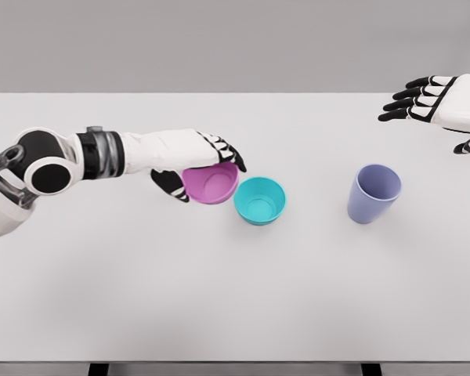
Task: Stacking bowl and cup with both arms
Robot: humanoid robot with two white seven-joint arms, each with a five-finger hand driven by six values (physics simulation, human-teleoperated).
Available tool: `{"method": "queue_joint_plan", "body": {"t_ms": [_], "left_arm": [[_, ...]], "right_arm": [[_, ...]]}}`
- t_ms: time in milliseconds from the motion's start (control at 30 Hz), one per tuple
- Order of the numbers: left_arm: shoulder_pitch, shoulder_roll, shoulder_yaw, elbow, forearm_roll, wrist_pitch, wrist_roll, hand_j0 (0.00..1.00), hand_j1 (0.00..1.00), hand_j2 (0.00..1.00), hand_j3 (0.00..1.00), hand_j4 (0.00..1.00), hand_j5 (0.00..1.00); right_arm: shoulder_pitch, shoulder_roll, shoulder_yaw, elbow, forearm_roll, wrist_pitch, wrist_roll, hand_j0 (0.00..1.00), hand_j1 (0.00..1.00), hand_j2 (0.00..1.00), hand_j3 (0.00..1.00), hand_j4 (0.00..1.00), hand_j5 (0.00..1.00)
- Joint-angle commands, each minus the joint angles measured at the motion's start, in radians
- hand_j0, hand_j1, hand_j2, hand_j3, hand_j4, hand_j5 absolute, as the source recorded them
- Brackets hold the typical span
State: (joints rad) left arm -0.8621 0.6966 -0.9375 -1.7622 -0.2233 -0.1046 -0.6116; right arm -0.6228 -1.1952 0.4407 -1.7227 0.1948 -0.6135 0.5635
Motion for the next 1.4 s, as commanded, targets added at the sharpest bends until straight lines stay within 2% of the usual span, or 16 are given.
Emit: {"method": "queue_joint_plan", "body": {"t_ms": [0, 200, 767, 967, 1167, 1367], "left_arm": [[0.0, -0.022, 0.0, 0.0, -0.005, 0.0, 0.001, 0.71, 0.71, 0.71, 0.71, 0.71, 0.71], [0.002, -0.072, 0.0, 0.0, -0.059, 0.002, 0.001, 0.71, 0.71, 0.71, 0.71, 0.71, 0.71], [0.005, -0.172, -0.037, 0.012, -0.12, 0.014, 0.001, 0.71, 0.71, 0.71, 0.71, 0.71, 0.71], [0.006, -0.195, -0.037, 0.03, -0.14, 0.016, 0.001, 0.71, 0.71, 0.71, 0.71, 0.71, 0.71], [0.002, -0.213, -0.056, 0.086, -0.148, 0.014, 0.001, 0.72, 0.72, 0.72, 0.72, 0.72, 0.72], [0.003, -0.229, -0.064, 0.096, -0.156, 0.014, 0.001, 0.72, 0.72, 0.72, 0.72, 0.72, 0.72]], "right_arm": [[0.0, -0.001, 0.0, 0.0, -0.005, 0.003, 0.0, 1.0, 1.0, 1.0, 1.0, 1.0, 1.0], [0.0, -0.001, 0.0, 0.0, -0.005, 0.003, 0.0, 1.0, 1.0, 1.0, 1.0, 1.0, 1.0], [0.0, -0.001, 0.0, 0.0, -0.005, 0.003, 0.0, 1.0, 1.0, 1.0, 1.0, 1.0, 1.0], [0.0, -0.001, 0.0, 0.0, -0.005, 0.003, 0.0, 1.0, 1.0, 1.0, 1.0, 1.0, 1.0], [0.0, -0.003, 0.0, 0.0, -0.005, 0.003, 0.0, 1.0, 1.0, 1.0, 1.0, 1.0, 1.0], [0.0, -0.003, 0.0, 0.0, -0.005, 0.003, 0.0, 1.0, 1.0, 1.0, 1.0, 1.0, 1.0]]}}
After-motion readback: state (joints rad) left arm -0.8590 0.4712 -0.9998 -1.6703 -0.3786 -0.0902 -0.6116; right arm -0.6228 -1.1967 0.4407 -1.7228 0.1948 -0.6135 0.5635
